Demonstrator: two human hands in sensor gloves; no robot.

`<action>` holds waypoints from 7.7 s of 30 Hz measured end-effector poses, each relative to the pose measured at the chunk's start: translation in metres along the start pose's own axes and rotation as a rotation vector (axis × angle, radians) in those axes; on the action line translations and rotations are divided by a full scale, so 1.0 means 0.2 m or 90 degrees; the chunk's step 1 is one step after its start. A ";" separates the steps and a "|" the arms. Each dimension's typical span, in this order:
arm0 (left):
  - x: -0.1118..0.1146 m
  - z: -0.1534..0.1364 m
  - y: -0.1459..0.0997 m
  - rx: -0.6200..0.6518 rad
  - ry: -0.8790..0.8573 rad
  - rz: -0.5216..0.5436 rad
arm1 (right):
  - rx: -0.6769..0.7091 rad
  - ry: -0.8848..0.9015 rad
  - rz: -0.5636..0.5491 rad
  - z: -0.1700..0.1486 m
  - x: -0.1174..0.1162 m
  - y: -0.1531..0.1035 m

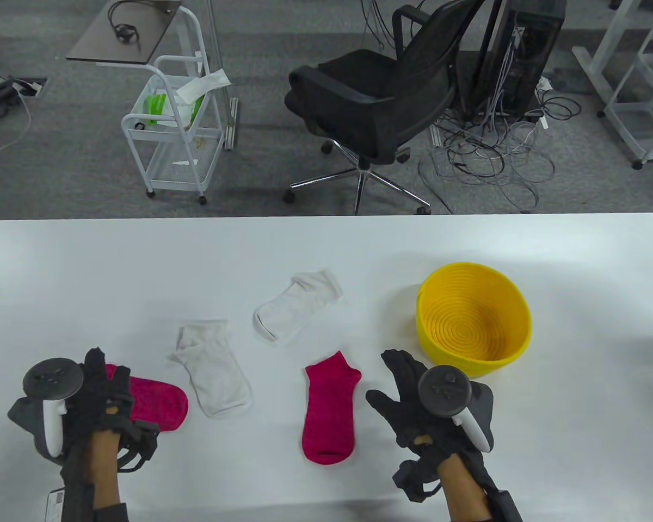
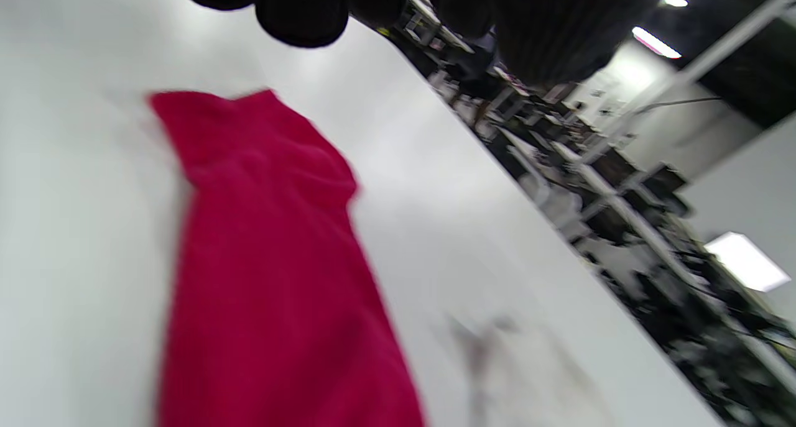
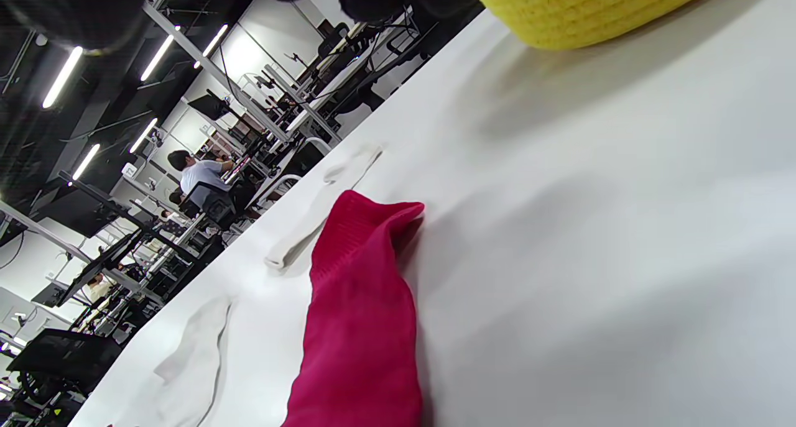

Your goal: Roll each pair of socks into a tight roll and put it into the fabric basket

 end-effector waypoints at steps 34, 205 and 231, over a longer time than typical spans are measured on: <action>0.11 -0.07 0.22 -0.138 0.278 0.229 | -0.045 -0.013 0.049 -0.04 -0.06 0.06; 1.15 0.45 -0.98 0.644 0.431 -0.257 | 0.068 -0.443 0.073 0.25 -0.47 -0.05; 1.13 0.46 -0.96 0.676 0.385 -0.181 | 0.046 -0.339 -0.016 0.24 -0.36 -0.01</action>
Point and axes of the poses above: the tracker on the back of each hand, its own z axis roughly to the thumb side, its own y axis roughly from the wrist to the fingertips, x = y × z, the point moved 1 cm from there along y, roughly from the wrist to the fingertips, and after that the axes turned 8 degrees about -x, right-handed, at the moved point
